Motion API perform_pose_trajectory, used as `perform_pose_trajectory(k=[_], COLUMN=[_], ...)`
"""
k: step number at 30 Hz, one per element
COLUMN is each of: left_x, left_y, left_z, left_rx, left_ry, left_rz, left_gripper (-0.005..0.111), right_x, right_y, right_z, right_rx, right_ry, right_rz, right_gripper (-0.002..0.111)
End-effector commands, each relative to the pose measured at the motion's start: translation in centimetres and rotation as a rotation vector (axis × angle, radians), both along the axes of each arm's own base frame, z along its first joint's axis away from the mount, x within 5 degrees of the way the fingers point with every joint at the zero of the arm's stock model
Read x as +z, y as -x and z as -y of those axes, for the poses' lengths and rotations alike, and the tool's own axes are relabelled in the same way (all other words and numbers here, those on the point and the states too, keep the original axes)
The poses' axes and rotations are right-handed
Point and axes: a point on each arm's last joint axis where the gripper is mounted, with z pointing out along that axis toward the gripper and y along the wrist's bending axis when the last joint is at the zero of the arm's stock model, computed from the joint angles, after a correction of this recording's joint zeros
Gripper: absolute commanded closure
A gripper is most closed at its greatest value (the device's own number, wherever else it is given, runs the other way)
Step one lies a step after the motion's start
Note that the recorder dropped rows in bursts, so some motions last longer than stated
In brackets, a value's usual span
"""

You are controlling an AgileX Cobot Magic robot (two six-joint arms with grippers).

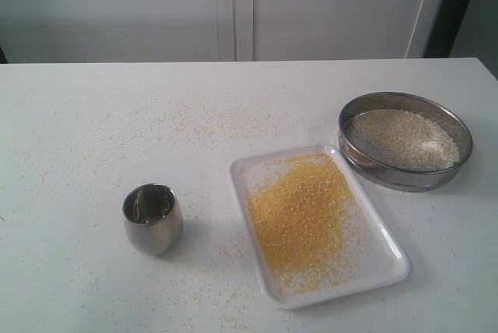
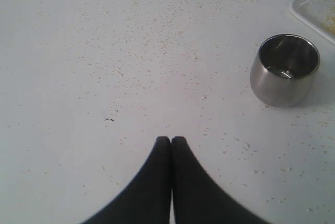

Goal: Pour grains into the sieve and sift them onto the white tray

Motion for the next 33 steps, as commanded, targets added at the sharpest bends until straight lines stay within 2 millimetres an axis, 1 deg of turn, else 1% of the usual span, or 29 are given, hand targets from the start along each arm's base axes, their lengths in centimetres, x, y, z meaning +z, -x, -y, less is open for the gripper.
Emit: perform_pose_trajectory(k=[1,10,15,33], left_x=[-0.12,-0.12,-0.12,-0.12], left_y=[0.15,0.15,0.15,0.15], left_z=[0.14,0.14,0.14,0.14], left_rx=[-0.012,-0.012,-0.012,-0.012], left_ry=[0.009,0.009,0.009,0.009], left_rz=[-0.008,-0.008,-0.008,-0.008], left_gripper=[0.107,0.107,0.107,0.107], right_x=[0.02,0.02,0.02,0.02], right_y=[-0.03,-0.03,-0.05,-0.05], right_z=[0.00,0.04,0.23,0.23], right_rx=[-0.001,-0.007,-0.043,-0.043], right_ry=[-0.003,-0.003,-0.003,-0.003], right_rz=[0.019,0.019,0.020,0.020], right_gripper=[0.108,0.108,0.108,0.108])
